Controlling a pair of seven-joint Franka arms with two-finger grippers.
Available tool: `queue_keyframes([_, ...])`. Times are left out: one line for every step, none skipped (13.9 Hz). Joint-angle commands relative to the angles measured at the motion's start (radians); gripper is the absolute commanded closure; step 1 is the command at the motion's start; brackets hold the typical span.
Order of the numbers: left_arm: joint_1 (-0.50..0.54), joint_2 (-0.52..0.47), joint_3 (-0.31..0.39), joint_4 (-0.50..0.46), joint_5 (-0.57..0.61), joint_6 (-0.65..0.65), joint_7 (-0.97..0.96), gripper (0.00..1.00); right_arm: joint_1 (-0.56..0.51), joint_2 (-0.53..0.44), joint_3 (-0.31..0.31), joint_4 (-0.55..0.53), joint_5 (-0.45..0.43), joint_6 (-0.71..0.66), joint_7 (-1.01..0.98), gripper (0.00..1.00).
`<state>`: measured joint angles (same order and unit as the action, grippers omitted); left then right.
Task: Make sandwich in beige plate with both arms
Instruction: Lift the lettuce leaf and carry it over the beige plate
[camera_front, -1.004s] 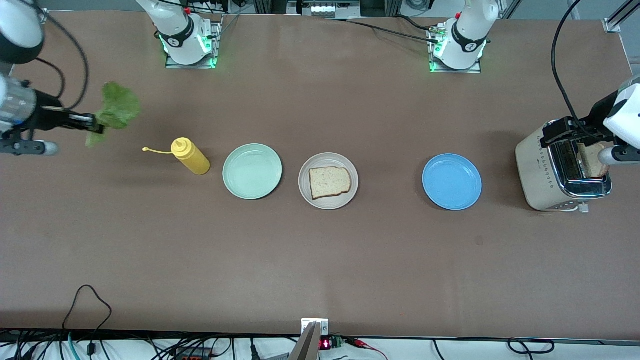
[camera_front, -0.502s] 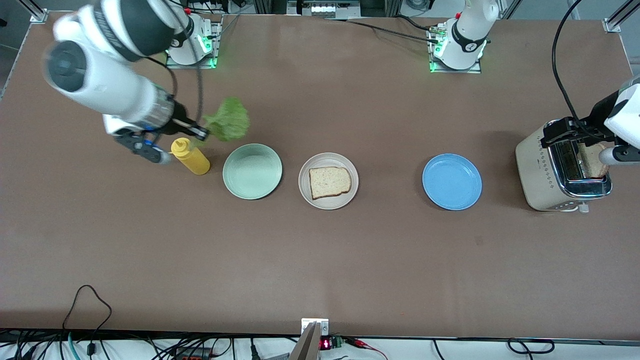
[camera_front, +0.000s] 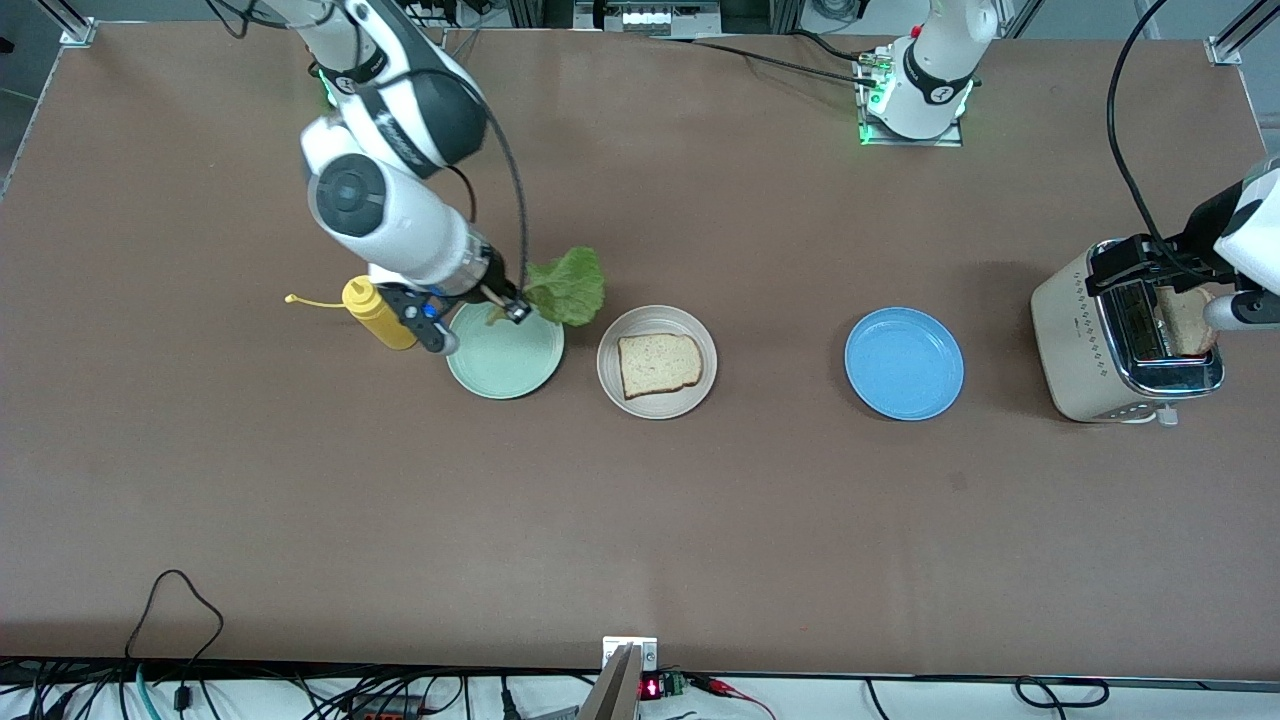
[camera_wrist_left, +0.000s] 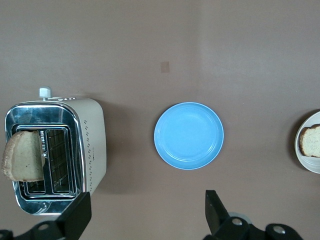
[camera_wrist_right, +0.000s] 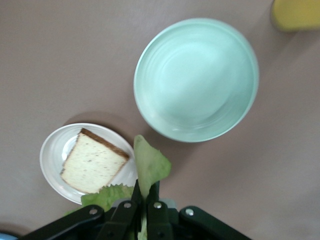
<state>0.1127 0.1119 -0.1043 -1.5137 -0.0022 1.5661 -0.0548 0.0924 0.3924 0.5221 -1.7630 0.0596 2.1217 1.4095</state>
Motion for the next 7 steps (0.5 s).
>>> queue_keyframes([0.005,-0.011,0.0,-0.005,-0.007,-0.001,0.018,0.0,0.072,0.087,-0.011,0.017,-0.065,0.098,0.164,1.0])
queue_keyframes([0.005,-0.011,0.0,-0.005,-0.007,-0.001,0.018,0.0,0.084,0.114,-0.011,0.019,-0.098,0.112,0.216,1.0])
queue_keyframes([0.005,-0.011,0.001,-0.005,-0.007,-0.001,0.018,0.0,0.096,0.135,-0.011,0.02,-0.113,0.135,0.253,1.0])
queue_keyframes([0.007,-0.011,0.001,-0.005,-0.007,-0.001,0.018,0.0,0.104,0.157,-0.011,0.02,-0.116,0.162,0.275,1.0])
queue_keyframes([0.007,-0.011,0.003,-0.005,-0.007,-0.001,0.018,0.0,0.11,0.173,-0.011,0.02,-0.118,0.187,0.296,1.0])
queue_keyframes([0.008,-0.011,0.003,-0.005,-0.007,-0.001,0.018,0.0,0.121,0.189,-0.011,0.022,-0.119,0.205,0.311,1.0])
queue_keyframes([0.008,-0.011,0.003,-0.005,-0.007,-0.001,0.018,0.0,0.128,0.2,-0.013,0.022,-0.127,0.225,0.328,1.0])
